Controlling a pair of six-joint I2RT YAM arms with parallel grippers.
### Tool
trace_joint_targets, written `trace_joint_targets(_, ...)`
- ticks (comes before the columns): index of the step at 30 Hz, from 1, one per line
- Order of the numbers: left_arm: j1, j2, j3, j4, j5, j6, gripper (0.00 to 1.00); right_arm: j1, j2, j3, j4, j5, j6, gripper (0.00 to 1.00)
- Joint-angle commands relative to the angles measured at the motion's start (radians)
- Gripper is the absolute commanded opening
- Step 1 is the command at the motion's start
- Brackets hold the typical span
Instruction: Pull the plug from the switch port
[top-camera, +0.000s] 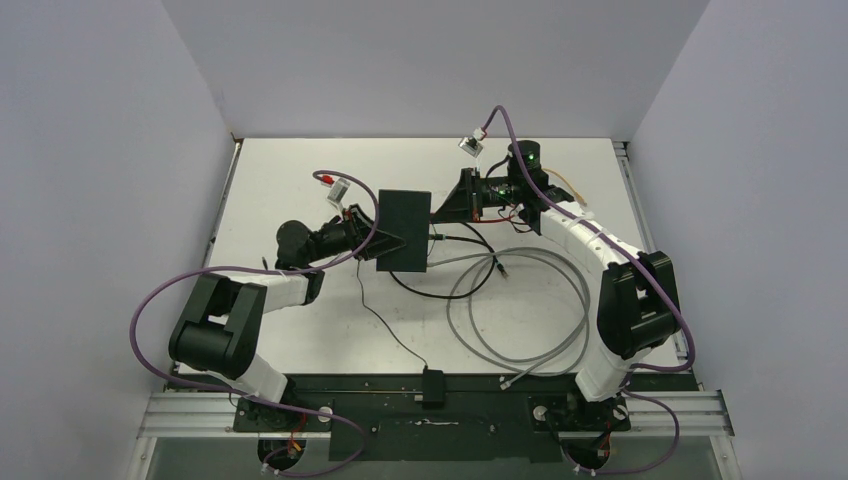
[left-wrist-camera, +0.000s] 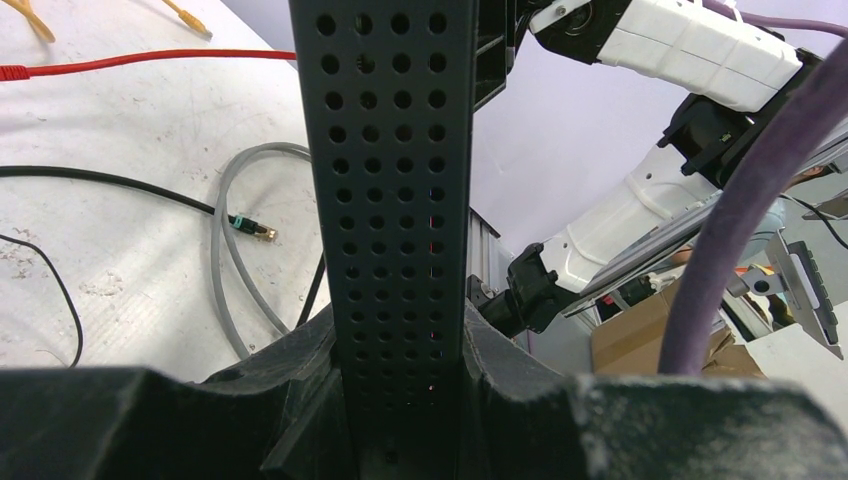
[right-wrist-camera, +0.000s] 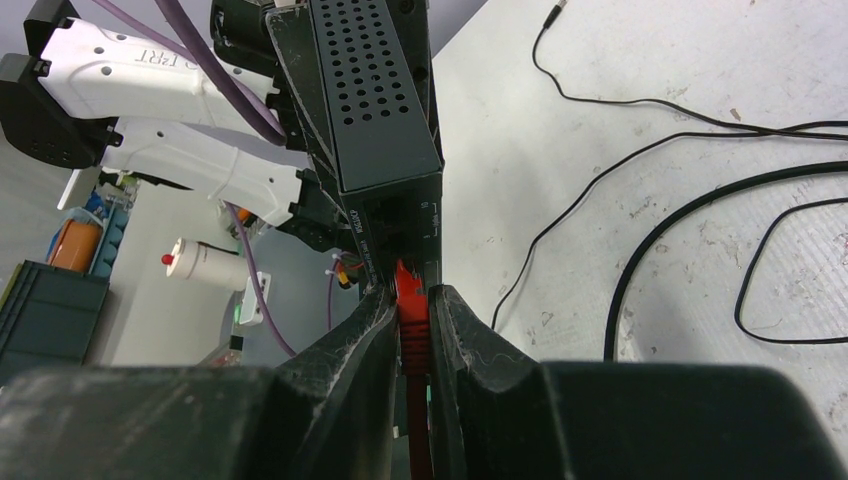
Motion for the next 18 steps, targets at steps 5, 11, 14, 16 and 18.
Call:
trace_joint_targets(5,0.004,-0.046,0.048,0.086,-0.055,0.037,0.00,-0.016,-0.058,0.017,-0.008,0.021,-0.032,0.05)
trace_joint_targets(11,0.010,-0.058,0.040,0.074,-0.062,0.054,0.00,-0.033,-0.063,0.016,-0.057,0.023,-0.064,0.05)
trace_joint_targets(14,0.013,-0.064,0.037,0.060,-0.070,0.063,0.00,-0.043,-0.068,0.015,-0.079,0.025,-0.081,0.05)
trace_joint_targets(16,0.013,-0.067,0.033,0.061,-0.075,0.065,0.00,-0.050,-0.070,0.014,-0.089,0.026,-0.091,0.05)
trace_joint_targets(18,0.014,-0.070,0.032,0.059,-0.077,0.068,0.00,-0.055,-0.072,0.015,-0.100,0.026,-0.099,0.05)
